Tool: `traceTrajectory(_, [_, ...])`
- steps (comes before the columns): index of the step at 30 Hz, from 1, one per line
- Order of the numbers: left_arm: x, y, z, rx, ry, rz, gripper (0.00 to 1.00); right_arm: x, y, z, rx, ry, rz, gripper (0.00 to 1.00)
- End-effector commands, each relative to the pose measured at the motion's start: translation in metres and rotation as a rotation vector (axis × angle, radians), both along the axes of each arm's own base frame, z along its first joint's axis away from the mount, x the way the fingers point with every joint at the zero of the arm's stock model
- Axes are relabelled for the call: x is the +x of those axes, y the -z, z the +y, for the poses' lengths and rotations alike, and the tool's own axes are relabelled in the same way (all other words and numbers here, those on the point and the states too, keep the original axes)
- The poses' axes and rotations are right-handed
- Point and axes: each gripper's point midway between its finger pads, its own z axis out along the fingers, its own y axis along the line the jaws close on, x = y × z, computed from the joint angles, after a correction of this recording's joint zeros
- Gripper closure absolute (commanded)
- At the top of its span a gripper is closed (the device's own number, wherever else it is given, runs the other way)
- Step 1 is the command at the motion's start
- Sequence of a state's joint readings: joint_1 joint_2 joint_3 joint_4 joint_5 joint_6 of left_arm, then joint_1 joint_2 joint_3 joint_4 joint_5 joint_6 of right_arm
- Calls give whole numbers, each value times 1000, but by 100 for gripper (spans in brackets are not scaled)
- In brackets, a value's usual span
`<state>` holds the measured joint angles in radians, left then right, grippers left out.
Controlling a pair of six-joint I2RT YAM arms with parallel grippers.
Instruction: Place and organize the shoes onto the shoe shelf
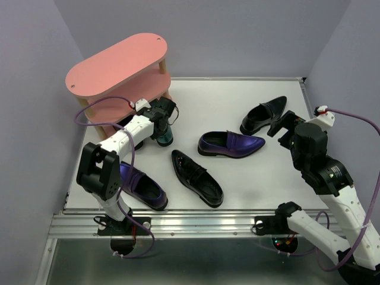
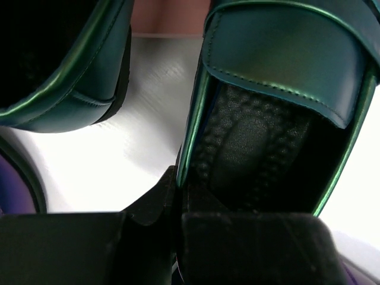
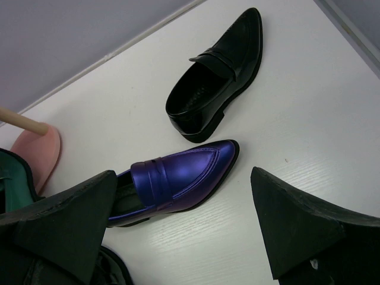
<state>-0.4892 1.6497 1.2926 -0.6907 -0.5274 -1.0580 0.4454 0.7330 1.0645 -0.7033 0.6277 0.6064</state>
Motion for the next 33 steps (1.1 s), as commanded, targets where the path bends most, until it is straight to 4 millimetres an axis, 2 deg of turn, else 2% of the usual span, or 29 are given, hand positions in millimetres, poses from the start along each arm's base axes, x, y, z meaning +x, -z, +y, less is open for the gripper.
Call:
traceTrajectory(1, [37, -44, 2, -24, -76, -194, 100, 2, -17, -1, 22, 1, -58, 0])
traceTrajectory(13, [56, -49, 20, -19, -118, -223, 100, 6, -14, 4, 18, -12, -42, 0])
traceTrajectory(21, [70, -43, 30, -8, -146, -221, 100, 5, -17, 5, 22, -22, -48, 0])
traceTrajectory(33, [87, -46, 35, -21, -169, -254, 100, 1, -24, 6, 32, -41, -60, 0])
